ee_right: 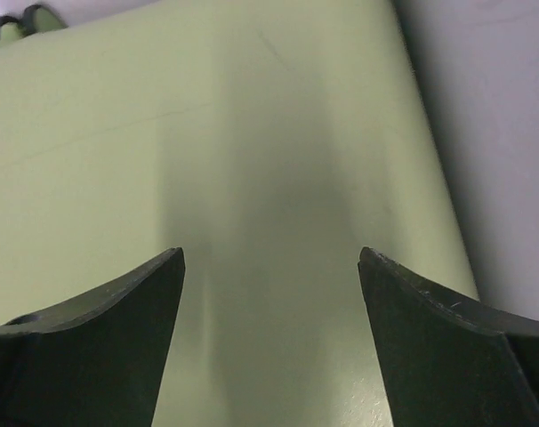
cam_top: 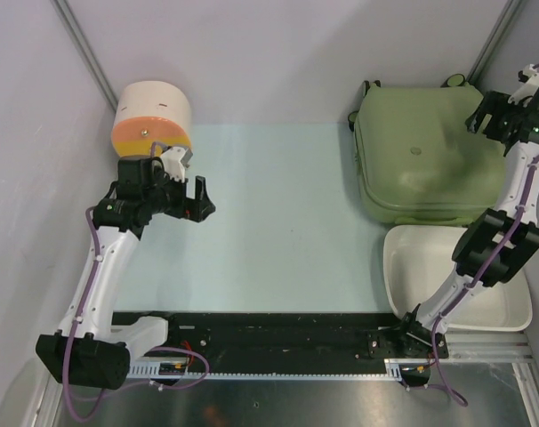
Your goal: Open, take out, and arrange the luggage
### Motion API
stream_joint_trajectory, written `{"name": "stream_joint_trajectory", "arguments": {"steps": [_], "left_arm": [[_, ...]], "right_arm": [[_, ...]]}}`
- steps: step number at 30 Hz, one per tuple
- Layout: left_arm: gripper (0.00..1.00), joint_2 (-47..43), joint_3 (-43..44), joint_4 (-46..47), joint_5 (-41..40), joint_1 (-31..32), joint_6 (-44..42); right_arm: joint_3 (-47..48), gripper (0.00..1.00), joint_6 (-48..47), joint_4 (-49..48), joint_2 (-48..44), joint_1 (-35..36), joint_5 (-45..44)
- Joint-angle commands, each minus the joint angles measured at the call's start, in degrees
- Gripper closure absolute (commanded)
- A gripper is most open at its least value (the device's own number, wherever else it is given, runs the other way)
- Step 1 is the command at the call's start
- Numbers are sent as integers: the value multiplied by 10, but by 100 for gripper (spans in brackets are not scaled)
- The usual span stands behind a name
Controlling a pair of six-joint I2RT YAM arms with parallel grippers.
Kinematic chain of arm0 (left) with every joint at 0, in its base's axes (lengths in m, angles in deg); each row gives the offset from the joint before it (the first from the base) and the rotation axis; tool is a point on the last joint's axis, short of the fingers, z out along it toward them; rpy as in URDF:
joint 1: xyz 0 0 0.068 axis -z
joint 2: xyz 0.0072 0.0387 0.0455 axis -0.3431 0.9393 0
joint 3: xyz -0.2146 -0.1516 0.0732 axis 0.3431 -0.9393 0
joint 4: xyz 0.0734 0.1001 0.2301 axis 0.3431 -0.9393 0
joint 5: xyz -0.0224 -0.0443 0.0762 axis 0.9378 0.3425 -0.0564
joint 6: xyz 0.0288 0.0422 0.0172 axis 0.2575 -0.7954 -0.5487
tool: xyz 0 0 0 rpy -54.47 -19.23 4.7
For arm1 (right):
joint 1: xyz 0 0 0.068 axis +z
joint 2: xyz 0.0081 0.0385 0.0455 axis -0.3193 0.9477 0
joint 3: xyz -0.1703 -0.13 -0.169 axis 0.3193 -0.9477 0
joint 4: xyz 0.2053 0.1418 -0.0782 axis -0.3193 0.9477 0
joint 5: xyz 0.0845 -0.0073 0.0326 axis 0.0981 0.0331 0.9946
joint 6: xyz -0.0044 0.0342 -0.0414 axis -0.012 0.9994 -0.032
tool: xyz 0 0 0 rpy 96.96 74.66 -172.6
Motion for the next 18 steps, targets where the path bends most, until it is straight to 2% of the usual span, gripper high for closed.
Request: {"name": "stream_joint_trajectory", "arguments": {"steps": [1,4,6,8,11,12,13,18], "left_arm": [[0,3,17,18,23,4,-7],[0,4,17,19,26,4,-10],[0,6,22,18,26,4,-10],[0,7,24,18,28,4,-12],[0,11,29,18,26,4,-11],[0,12,31,18,26,4,-10],[0,13,32,18,25,4,-11],[0,11,33,18,32,4,-10]], "right_arm": [[34,22,-37,-76,17,3,-97],[42,40,-103,-89,37,16,-161],[45,58,-141,-101,45,22,-189],[58,64,-159,-100,63,25,-198],[77,82,-194,-101,90,27,-203],[82,97,-204,-103,95,28,-208],[85,100,-211,-102,101,28,-208],[100,100,-251,-102,132,31,-207]]}}
